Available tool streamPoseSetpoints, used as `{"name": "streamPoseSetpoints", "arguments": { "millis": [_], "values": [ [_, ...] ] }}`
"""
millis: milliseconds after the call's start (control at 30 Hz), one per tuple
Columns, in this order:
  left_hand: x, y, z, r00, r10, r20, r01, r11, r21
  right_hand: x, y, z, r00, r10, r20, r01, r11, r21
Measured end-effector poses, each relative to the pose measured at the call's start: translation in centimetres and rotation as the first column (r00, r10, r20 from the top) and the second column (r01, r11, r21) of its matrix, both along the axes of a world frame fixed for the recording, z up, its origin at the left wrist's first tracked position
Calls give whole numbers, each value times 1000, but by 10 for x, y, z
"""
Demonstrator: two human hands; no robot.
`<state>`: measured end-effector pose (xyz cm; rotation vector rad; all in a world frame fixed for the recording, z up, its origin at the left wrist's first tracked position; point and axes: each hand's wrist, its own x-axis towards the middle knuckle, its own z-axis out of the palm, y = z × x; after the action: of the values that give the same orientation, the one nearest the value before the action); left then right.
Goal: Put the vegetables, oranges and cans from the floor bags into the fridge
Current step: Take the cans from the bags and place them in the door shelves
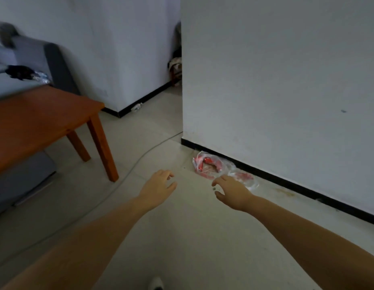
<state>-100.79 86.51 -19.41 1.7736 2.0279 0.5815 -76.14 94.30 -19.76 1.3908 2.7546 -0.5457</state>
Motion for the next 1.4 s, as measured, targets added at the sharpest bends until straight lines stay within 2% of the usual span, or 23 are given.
{"name": "streamPoseSetpoints", "arguments": {
  "millis": [133, 400, 700, 967, 1067, 1200, 1333, 1400],
  "values": [
    [-45, 88, -16, 999, -41, 4, 41, 999, -6, -46, 77, -16, 1000, -21, 1, 21, 1000, -20],
    [-105, 270, -17, 970, -242, 0, 241, 967, -82, -110, 213, -23, 967, -255, -21, 250, 959, -131],
    [-89, 444, -52, 882, -466, 63, 470, 868, -162, -111, 347, -58, 910, -413, -17, 398, 886, -237],
    [-76, 596, -118, 905, -416, 86, 423, 867, -263, -84, 496, -116, 877, -480, 26, 460, 823, -335],
    [-70, 625, -172, 903, -418, 96, 425, 841, -335, -84, 530, -167, 851, -524, 38, 495, 775, -394],
    [-66, 661, -300, 855, -498, 147, 503, 724, -471, -94, 565, -286, 828, -558, 47, 509, 715, -479],
    [-59, 710, -443, 795, -596, 117, 568, 660, -492, -102, 601, -429, 815, -576, 69, 518, 669, -533],
    [-52, 740, -511, 743, -662, 93, 624, 636, -454, -100, 623, -496, 829, -555, 69, 502, 684, -530]
  ]
}}
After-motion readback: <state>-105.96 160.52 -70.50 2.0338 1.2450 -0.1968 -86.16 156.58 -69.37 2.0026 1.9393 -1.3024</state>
